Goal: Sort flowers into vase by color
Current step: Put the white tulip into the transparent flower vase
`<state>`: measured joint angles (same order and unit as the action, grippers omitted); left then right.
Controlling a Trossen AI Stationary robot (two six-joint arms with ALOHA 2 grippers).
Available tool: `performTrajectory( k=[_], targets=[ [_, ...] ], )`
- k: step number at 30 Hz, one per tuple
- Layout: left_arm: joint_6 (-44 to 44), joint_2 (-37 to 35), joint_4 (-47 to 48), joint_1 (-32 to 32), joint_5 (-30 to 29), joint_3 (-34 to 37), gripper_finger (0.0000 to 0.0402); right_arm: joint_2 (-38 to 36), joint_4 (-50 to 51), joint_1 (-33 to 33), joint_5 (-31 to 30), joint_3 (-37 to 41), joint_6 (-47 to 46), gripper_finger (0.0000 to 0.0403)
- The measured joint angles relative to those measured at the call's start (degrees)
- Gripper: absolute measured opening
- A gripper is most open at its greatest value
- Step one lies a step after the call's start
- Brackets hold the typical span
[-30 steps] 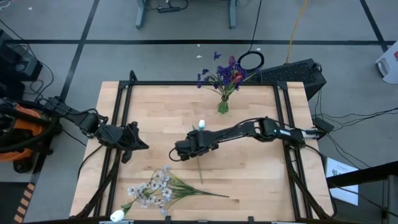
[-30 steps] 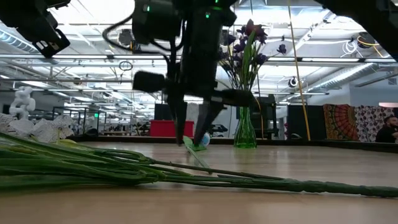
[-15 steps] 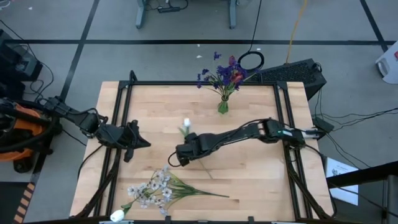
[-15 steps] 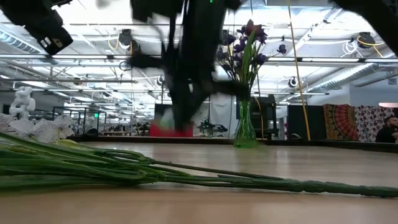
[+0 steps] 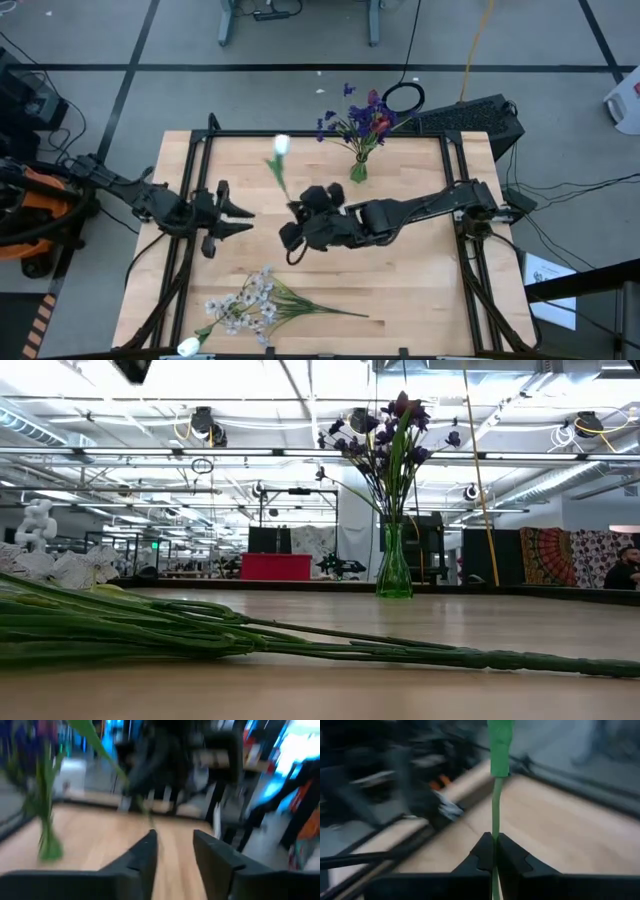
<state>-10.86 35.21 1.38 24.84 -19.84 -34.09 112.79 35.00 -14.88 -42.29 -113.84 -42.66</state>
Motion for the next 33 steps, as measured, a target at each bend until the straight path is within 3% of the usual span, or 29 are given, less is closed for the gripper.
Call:
performTrajectory(
  k=[4, 7, 19, 25, 29, 33],
  targets=[
    [2.6, 1.8, -12.9, 0.0, 0.1, 0.0, 0.0166, 0.6, -16.3, -0.7, 3.4, 0.0, 17.6, 0.0001],
    [2.6, 2.4, -17.8, 0.0, 0.7, 0.0, 0.017, 1.0, -21.6, -0.9, 6.8, 0.0, 24.3, 0.0001],
    [2.6, 3.4, -20.7, 0.0, 0.9, 0.0, 0.0171, 4.2, -25.2, -0.5, 12.7, 0.1, 25.5, 0.0],
    [2.3, 5.8, -20.5, -0.2, 0.2, 0.0, 0.017, 5.4, -26.5, -0.3, 12.5, 0.1, 25.3, 0.0],
    [2.2, 6.1, -20.2, -0.1, 0.2, 0.0, 0.0142, 5.4, -26.5, -0.3, 12.2, 0.1, 25.2, 0.0003],
    [2.2, 5.4, -19.9, 0.0, 0.3, 0.0, 0.0068, 5.3, -26.2, -0.4, 12.3, 0.1, 25.4, 0.0017]
  ],
)
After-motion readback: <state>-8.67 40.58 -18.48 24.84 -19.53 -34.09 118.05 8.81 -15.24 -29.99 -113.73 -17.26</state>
